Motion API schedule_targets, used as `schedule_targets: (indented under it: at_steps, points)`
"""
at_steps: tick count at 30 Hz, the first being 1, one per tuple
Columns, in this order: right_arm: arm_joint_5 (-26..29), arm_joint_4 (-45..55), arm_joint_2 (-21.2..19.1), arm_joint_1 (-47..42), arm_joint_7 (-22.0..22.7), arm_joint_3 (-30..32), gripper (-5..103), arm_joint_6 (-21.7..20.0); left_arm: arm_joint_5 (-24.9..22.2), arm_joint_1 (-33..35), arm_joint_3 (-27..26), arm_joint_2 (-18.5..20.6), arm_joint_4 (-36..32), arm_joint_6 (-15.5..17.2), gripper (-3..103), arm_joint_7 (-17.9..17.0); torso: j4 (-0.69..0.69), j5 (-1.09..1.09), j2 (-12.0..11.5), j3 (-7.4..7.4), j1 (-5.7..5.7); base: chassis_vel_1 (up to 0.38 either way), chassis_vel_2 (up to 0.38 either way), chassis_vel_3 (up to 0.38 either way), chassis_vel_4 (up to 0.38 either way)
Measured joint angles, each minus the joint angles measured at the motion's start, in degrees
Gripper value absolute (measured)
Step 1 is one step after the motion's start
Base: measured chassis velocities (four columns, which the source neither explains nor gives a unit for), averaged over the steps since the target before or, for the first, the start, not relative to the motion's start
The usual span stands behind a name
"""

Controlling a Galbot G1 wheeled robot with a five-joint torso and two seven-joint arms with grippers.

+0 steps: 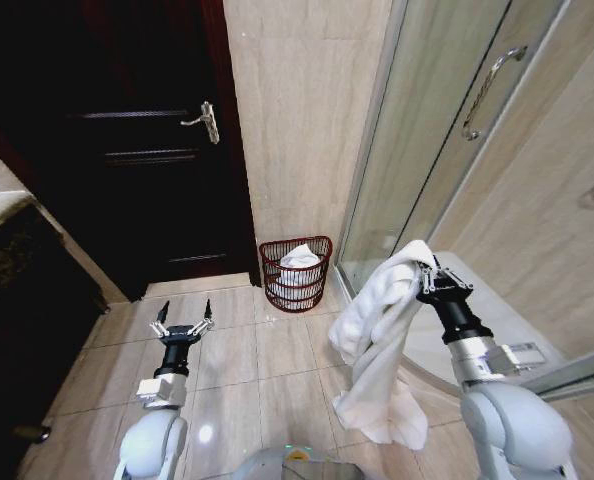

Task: Discard the used towel into the hamper.

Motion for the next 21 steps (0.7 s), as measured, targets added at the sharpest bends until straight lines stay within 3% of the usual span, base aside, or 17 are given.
schedule_targets:
  at_steps: [21]
  points:
    - [-0.26,-0.28,0.13,0.41,0.33,0.01,2,-0.01,0.21,0.47,-0.01,-0.04,0.24,-0.62,100,-0.01,0.00,0.00,5.00,2.98,2.04,0.010,0.008,-0.009,-0.011]
